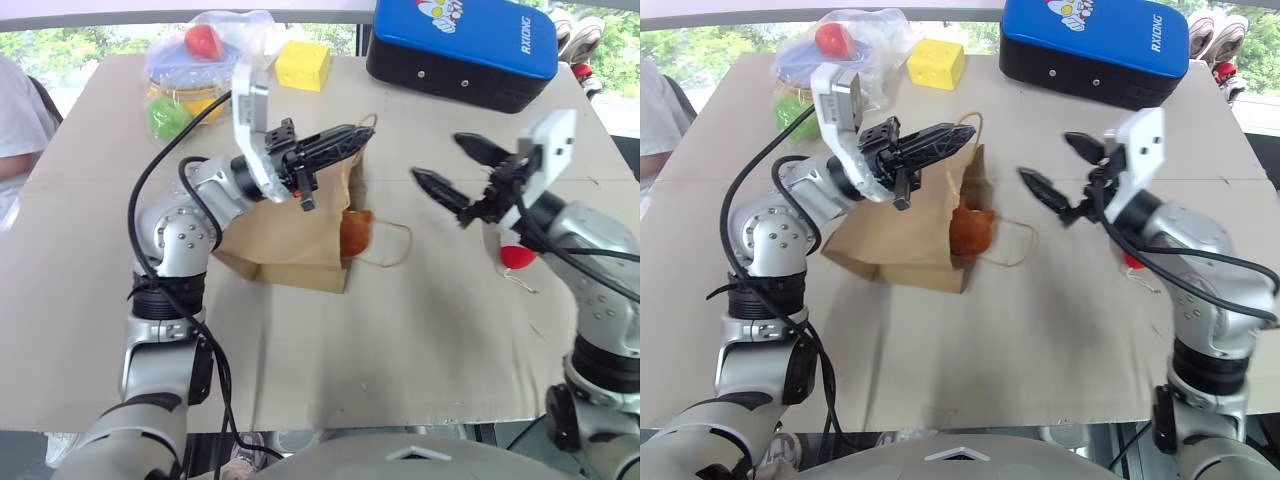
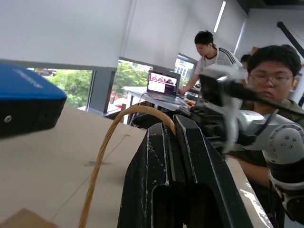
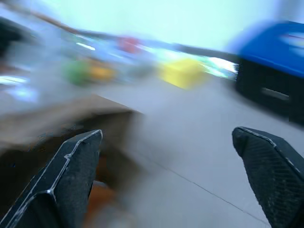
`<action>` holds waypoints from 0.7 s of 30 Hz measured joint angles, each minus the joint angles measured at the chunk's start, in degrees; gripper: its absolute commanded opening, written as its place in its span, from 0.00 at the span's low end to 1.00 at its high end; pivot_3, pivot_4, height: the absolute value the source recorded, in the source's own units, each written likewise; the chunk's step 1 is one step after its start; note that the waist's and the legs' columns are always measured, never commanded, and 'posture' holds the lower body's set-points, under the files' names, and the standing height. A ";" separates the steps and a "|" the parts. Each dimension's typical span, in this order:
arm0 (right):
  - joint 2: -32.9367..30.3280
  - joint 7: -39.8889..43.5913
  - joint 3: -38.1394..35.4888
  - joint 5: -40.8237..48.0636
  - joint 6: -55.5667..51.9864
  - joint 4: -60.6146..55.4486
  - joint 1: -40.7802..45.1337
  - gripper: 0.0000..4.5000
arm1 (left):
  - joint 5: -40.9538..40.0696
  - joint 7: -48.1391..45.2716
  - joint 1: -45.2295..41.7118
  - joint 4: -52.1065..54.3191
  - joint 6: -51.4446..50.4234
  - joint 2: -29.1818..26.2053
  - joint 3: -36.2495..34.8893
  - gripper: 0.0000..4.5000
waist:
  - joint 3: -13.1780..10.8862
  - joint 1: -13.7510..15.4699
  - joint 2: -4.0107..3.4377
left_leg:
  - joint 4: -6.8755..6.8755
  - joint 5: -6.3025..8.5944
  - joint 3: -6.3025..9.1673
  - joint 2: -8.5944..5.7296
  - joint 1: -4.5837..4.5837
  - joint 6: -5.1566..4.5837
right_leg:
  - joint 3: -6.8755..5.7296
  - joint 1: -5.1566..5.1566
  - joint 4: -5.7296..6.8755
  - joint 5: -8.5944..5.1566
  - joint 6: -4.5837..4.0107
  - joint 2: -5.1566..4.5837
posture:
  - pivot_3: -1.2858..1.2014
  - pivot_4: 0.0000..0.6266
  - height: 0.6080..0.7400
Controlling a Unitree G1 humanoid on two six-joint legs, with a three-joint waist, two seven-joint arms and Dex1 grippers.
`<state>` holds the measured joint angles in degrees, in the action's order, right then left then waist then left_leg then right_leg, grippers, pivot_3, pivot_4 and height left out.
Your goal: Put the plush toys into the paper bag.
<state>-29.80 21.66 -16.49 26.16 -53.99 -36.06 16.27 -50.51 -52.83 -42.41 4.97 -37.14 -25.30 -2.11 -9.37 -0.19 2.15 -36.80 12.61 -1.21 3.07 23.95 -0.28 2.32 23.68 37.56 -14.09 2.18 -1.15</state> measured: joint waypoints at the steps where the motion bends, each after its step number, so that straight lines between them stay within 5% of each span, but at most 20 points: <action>1: -1.46 -1.28 -0.83 -1.80 -1.18 0.66 -2.30 0.99 | 0.02 -0.29 -0.56 0.05 0.29 0.09 -0.11 0.00 | 0.00 -0.04 0.00 | 0.00 0.00 -0.02 0.00 0.01 0.00 | 0.02 0.00 -0.04 0.00 0.00 0.00 | 0.52 0.24 1.00; 7: -1.20 -8.24 -2.09 -8.60 -4.57 9.66 -8.39 0.99 | 2.52 -1.03 -1.95 0.03 1.51 3.21 1.79 0.00 | -0.01 -1.24 -0.03 | 0.00 -0.01 -0.08 0.03 -0.14 -0.01 | 0.19 -0.01 0.06 0.00 0.03 0.10 | 0.52 0.24 1.00; 17: 2.64 -7.90 -0.28 -8.88 3.13 14.27 -10.19 0.01 | 4.83 -1.49 0.15 -0.07 2.21 4.24 2.17 0.00 | -0.01 -1.63 -0.03 | -0.06 -0.01 -0.03 0.02 -0.13 -0.02 | 0.17 -0.09 0.09 -0.11 0.24 0.10 | 0.52 0.24 1.00; 21: 4.26 -7.00 -3.36 -5.71 2.77 13.49 -10.62 0.01 | 5.50 -1.99 0.26 -0.47 2.63 4.39 2.17 0.00 | -0.01 -1.49 -0.03 | -0.06 -0.01 -0.03 0.02 -0.13 -0.02 | 0.17 -0.09 0.09 -0.11 0.23 0.11 | 0.52 0.24 1.00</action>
<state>-25.55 14.66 -19.86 20.45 -51.22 -22.57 5.65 -45.01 -54.81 -42.15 4.50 -34.51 -20.92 0.06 -9.38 -1.68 2.12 -36.87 12.60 -1.24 3.09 23.83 -0.29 2.49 23.59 37.65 -14.20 2.42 -1.04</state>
